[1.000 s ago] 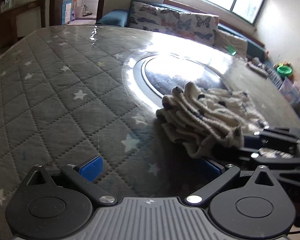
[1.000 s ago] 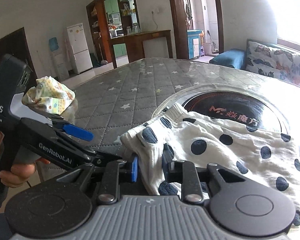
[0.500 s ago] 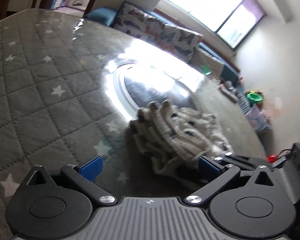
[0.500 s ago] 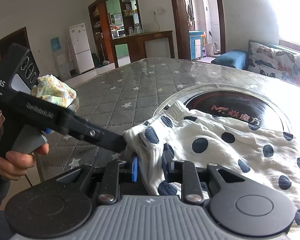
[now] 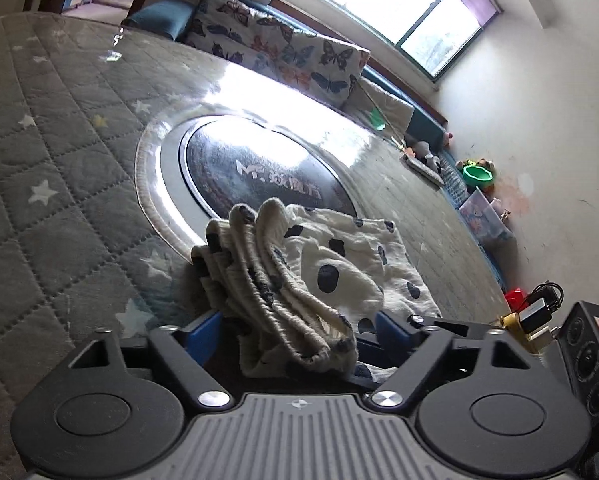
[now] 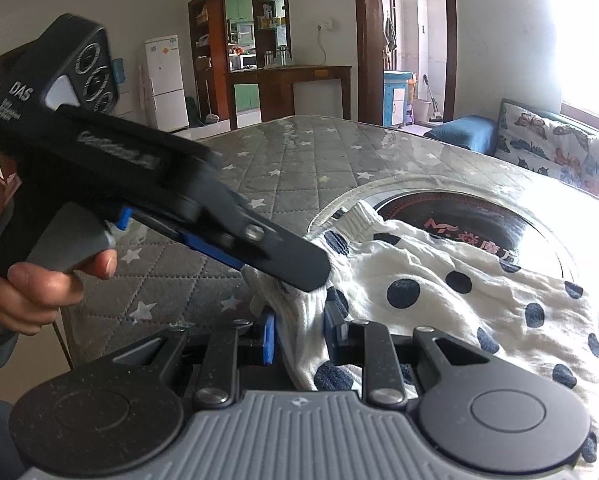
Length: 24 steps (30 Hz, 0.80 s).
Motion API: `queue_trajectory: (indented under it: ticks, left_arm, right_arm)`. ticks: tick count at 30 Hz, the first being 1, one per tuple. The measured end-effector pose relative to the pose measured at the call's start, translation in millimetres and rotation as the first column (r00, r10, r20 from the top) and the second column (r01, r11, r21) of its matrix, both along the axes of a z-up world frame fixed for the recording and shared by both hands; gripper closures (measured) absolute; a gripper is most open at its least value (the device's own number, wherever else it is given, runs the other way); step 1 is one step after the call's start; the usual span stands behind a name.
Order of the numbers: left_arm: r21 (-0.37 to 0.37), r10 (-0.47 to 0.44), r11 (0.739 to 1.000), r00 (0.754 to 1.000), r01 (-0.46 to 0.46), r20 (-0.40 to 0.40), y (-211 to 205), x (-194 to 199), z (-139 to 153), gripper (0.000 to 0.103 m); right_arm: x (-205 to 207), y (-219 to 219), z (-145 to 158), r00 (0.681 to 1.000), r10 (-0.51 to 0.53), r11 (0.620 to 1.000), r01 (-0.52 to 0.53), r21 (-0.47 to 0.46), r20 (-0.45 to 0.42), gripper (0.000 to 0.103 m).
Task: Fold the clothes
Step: 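Close the right gripper on the cloth edge while the left gripper grips the pleated stack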
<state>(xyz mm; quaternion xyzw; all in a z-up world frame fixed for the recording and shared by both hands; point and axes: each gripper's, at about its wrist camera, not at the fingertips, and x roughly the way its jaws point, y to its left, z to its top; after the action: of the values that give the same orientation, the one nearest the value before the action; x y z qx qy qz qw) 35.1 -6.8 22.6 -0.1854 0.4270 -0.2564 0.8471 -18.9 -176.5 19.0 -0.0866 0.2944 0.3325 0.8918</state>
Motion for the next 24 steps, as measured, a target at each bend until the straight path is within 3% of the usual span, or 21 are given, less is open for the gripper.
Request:
queue_trajectory:
  ticks: [8, 11, 19, 24]
  left_arm:
    - [0.006, 0.020, 1.000, 1.000, -0.020, -0.019, 6.6, 2.3, -3.4, 0.058]
    - [-0.004, 0.032, 0.999, 0.999, -0.032, -0.024, 11.4, 3.3, -1.4, 0.072]
    - [-0.020, 0.037, 0.999, 0.998, -0.038, -0.041, 12.7, 5.9, 1.3, 0.076]
    - [-0.032, 0.035, 0.999, 0.998, -0.037, -0.048, 10.2, 8.5, 6.0, 0.078]
  right_arm:
    - [-2.9, 3.1, -2.9, 1.000, 0.007, 1.000, -0.006, -0.023, 0.026, 0.080]
    - [-5.0, 5.0, -4.2, 0.999, 0.009, 0.999, -0.008, -0.031, 0.038, 0.074]
    - [-23.7, 16.8, -5.8, 0.989, 0.053, 0.992, -0.036, -0.122, 0.142, 0.059]
    - [-38.3, 32.4, -11.9, 0.964, 0.110, 0.967, -0.048, -0.249, 0.243, 0.050]
